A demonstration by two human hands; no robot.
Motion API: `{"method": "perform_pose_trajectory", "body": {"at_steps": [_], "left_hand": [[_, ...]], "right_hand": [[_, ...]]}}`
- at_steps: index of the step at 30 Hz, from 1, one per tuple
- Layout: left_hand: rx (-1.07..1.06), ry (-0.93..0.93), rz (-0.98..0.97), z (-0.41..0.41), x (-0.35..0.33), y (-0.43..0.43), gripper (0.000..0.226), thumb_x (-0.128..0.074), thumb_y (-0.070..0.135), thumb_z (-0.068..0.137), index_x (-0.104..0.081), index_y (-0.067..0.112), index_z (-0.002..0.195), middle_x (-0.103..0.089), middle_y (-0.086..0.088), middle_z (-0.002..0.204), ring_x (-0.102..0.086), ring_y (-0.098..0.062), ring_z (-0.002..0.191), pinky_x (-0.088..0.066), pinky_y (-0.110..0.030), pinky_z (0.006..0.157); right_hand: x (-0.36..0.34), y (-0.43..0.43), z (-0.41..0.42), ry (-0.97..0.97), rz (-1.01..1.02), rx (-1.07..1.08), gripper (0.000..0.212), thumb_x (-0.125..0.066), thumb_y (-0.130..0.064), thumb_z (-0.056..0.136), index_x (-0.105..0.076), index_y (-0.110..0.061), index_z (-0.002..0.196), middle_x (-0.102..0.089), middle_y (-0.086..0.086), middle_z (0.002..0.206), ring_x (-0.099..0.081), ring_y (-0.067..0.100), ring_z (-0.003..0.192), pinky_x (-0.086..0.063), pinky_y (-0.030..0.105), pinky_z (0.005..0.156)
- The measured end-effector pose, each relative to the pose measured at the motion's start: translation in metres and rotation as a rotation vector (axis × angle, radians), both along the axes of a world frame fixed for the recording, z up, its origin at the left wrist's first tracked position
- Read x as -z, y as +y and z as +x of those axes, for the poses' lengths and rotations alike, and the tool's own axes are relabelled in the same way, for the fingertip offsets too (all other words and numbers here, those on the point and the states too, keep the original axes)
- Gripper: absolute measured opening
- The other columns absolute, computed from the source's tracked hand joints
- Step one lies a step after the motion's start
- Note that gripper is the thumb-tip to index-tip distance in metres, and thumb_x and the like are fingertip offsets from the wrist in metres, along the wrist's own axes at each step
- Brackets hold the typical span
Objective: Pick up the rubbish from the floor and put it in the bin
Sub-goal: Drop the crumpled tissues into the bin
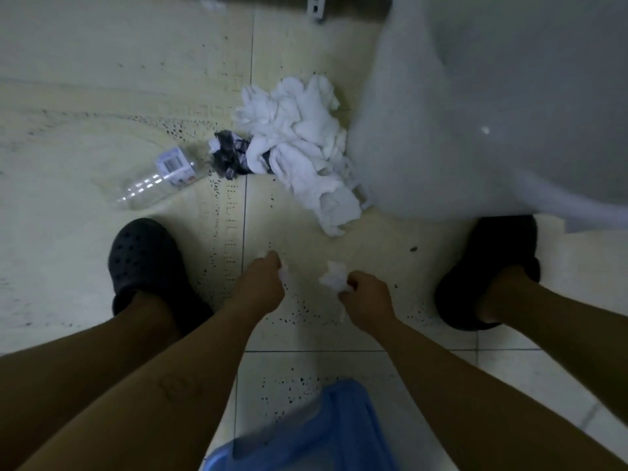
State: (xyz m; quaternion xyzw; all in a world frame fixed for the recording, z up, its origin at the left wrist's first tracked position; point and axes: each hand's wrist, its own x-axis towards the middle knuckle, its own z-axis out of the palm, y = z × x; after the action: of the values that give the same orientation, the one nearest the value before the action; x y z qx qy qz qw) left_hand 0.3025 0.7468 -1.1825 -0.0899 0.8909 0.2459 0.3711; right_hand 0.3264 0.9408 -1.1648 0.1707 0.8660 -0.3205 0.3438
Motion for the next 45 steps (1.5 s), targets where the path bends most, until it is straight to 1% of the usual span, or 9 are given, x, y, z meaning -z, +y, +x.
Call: {"method": "perform_pose_trajectory", "body": {"at_steps": [4, 9, 15, 20, 26, 29, 33, 38, 45], "left_hand": [[-0.05, 0.182, 0.029, -0.038, -0.069, 0.007, 0.023, -0.051, 0.027, 0.095, -0.061, 0.008, 0.102, -0.064, -0.013, 0.095, -0.06, -0.025, 0.077, -0.048, -0.03, 0.066], [-0.163, 0.535, -0.001, -0.076, -0.184, -0.001, 0.019, -0.053, 0.021, 0.092, -0.065, 0.007, 0.094, -0.059, -0.018, 0.107, -0.062, -0.034, 0.087, -0.048, -0.034, 0.075], [-0.148, 0.805, 0.068, -0.081, -0.305, 0.005, 0.012, -0.064, 0.031, 0.084, -0.058, 0.023, 0.077, -0.063, 0.003, 0.07, -0.06, -0.024, 0.072, -0.04, -0.027, 0.063], [0.031, 0.945, 0.153, -0.085, -0.351, 0.052, 0.012, -0.067, 0.029, 0.083, -0.057, 0.024, 0.079, -0.057, 0.015, 0.068, -0.057, -0.013, 0.068, -0.035, -0.024, 0.054], [0.179, 0.893, 0.143, -0.107, -0.333, 0.134, 0.034, -0.068, 0.022, 0.082, -0.064, 0.016, 0.115, -0.062, -0.009, 0.119, -0.061, -0.027, 0.104, -0.046, -0.031, 0.085], [0.321, 0.785, -0.166, -0.112, -0.307, 0.155, 0.06, -0.062, 0.045, 0.082, -0.045, 0.028, 0.137, -0.04, -0.006, 0.148, -0.036, -0.027, 0.136, -0.03, -0.05, 0.11], [0.274, 0.762, -0.269, -0.11, -0.288, 0.143, 0.063, -0.055, 0.053, 0.084, -0.039, 0.031, 0.14, -0.03, -0.004, 0.155, -0.021, -0.026, 0.144, -0.012, -0.06, 0.114], [0.146, 0.888, -0.207, -0.092, -0.275, 0.097, 0.061, -0.052, 0.054, 0.085, -0.043, 0.026, 0.139, -0.036, -0.007, 0.152, -0.027, -0.03, 0.141, -0.017, -0.058, 0.113], [0.153, 0.631, -0.218, -0.054, -0.222, 0.031, 0.067, -0.051, 0.058, 0.084, -0.039, 0.027, 0.143, -0.038, -0.005, 0.151, -0.029, -0.029, 0.14, -0.028, -0.05, 0.113]], "right_hand": [[-0.06, -0.013, -0.02, 0.158, -0.039, 0.078, 0.022, -0.061, -0.013, 0.083, -0.053, -0.014, 0.063, -0.046, -0.006, 0.059, -0.041, 0.007, 0.055, -0.028, 0.018, 0.047], [-0.157, -0.012, -0.053, 0.47, -0.105, 0.047, 0.032, -0.063, -0.01, 0.08, -0.04, -0.012, 0.059, -0.035, -0.001, 0.053, -0.036, 0.012, 0.053, -0.03, 0.027, 0.055], [-0.272, -0.002, -0.076, 0.761, -0.083, -0.077, 0.022, -0.065, -0.022, 0.082, -0.052, -0.011, 0.069, -0.05, 0.005, 0.064, -0.045, 0.02, 0.063, -0.038, 0.031, 0.061], [-0.33, 0.054, -0.091, 0.908, 0.046, -0.007, 0.007, -0.066, -0.022, 0.077, -0.066, -0.016, 0.081, -0.07, 0.013, 0.082, -0.063, 0.029, 0.083, -0.046, 0.03, 0.071], [-0.307, 0.136, -0.095, 0.67, 0.107, 0.12, 0.045, -0.067, -0.028, 0.081, -0.059, -0.014, 0.122, -0.063, 0.012, 0.122, -0.058, 0.028, 0.11, -0.037, 0.022, 0.081], [-0.296, 0.144, -0.102, 0.506, 0.101, 0.089, 0.075, -0.069, -0.036, 0.079, -0.034, -0.017, 0.142, -0.042, 0.018, 0.142, -0.045, 0.034, 0.126, -0.039, 0.033, 0.1], [-0.308, 0.119, -0.105, 0.573, 0.134, 0.167, 0.062, -0.065, -0.032, 0.079, -0.039, -0.01, 0.13, -0.045, 0.021, 0.128, -0.051, 0.04, 0.115, -0.044, 0.039, 0.094], [-0.308, 0.061, -0.083, 0.756, 0.03, 0.05, 0.028, -0.057, -0.023, 0.082, -0.056, -0.015, 0.109, -0.066, 0.012, 0.107, -0.061, 0.031, 0.101, -0.049, 0.033, 0.084], [-0.247, 0.021, -0.051, 0.383, 0.062, -0.424, 0.037, -0.051, -0.028, 0.092, -0.052, -0.015, 0.127, -0.061, 0.007, 0.123, -0.057, 0.024, 0.111, -0.043, 0.03, 0.093]]}}
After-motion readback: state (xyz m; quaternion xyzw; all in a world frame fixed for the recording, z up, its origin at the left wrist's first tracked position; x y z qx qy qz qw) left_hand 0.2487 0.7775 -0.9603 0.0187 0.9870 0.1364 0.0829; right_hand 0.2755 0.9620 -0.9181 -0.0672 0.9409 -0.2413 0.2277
